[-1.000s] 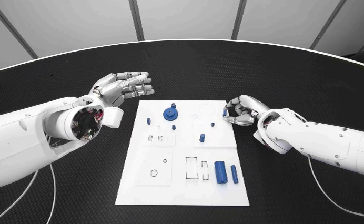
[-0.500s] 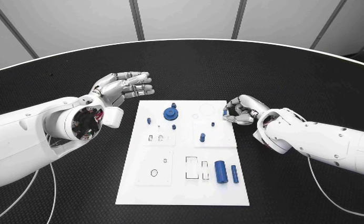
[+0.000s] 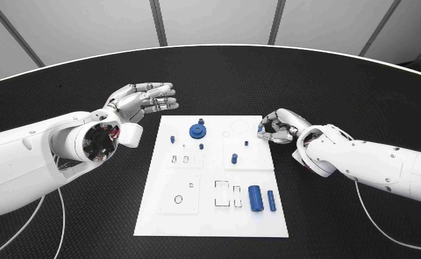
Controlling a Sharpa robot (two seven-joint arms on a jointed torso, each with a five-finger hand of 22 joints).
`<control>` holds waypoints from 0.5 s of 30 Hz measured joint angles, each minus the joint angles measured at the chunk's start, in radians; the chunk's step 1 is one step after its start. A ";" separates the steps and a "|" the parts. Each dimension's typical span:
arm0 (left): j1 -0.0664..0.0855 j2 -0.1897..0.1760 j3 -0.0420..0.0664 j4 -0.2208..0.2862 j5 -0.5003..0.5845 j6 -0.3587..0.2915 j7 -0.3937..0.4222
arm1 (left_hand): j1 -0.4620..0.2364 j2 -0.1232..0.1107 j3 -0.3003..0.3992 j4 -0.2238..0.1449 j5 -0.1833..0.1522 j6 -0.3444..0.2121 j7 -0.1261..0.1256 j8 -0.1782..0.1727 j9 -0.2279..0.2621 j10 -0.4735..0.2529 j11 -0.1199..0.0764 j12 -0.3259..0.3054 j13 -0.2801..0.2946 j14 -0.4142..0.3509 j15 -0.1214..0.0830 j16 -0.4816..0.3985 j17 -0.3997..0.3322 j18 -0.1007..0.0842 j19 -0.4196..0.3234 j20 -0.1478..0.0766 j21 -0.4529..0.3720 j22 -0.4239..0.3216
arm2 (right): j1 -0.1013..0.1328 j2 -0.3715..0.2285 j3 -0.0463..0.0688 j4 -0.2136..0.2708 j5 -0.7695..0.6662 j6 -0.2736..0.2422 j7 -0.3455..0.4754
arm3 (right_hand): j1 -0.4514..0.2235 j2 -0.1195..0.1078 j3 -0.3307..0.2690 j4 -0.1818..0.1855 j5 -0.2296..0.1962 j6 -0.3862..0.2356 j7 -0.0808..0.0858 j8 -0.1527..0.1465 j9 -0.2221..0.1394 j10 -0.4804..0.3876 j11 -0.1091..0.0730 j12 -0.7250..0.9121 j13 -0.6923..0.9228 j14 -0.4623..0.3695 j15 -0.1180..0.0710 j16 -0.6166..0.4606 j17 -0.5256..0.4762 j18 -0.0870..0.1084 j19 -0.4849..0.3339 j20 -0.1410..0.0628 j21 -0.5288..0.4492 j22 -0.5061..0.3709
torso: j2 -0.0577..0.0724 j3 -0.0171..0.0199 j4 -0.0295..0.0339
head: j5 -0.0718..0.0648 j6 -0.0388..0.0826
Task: Assemble the parts on the task board
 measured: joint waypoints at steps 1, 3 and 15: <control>0.000 0.000 0.000 0.000 0.000 0.000 0.000 | 0.000 0.000 0.000 0.000 0.000 0.000 0.000 0.000 0.000 0.000 0.000 0.000 0.000 0.000 0.000 0.000 0.000 0.000 0.000 0.000 0.000 0.000 | 0.000 0.000 0.000 0.000 0.000 -0.004 -0.001 | -0.001 0.003 0.004 -0.001 0.000 0.003 -0.001 0.001 0.000 0.000 0.000 0.000 0.000 0.000 0.000 0.000 0.000 0.000 0.000 0.000 0.000 0.000 | 0.000 -0.0001 0.0001 | 0.000 0.000; 0.000 -0.001 0.000 0.000 0.000 0.000 -0.001 | 0.000 0.000 0.000 0.000 0.000 0.000 0.000 0.000 0.000 0.000 0.000 0.000 0.000 0.000 0.000 0.000 0.000 0.000 0.000 0.000 0.000 0.000 | 0.000 0.001 0.000 0.000 0.000 -0.009 -0.003 | -0.001 0.008 0.010 -0.007 0.000 0.007 -0.004 0.006 0.000 0.000 0.000 0.000 0.000 -0.003 -0.004 0.000 0.000 0.000 0.000 0.000 0.000 0.000 | 0.000 -0.0002 0.0005 | 0.000 -0.001; 0.000 -0.001 0.000 -0.003 0.000 0.002 -0.003 | 0.000 0.000 0.003 -0.003 0.000 0.000 0.000 0.000 0.000 0.000 0.000 -0.004 0.000 0.000 0.000 0.000 0.000 0.000 0.000 0.000 0.000 0.000 | 0.000 -0.020 0.000 0.056 -0.019 -0.028 -0.015 | 0.006 0.035 0.051 -0.032 -0.003 0.010 -0.008 0.012 0.006 0.000 -0.007 0.000 0.000 0.000 -0.007 0.000 0.000 0.000 0.000 -0.007 0.000 0.000 | -0.001 0.0001 -0.0006 | 0.003 -0.004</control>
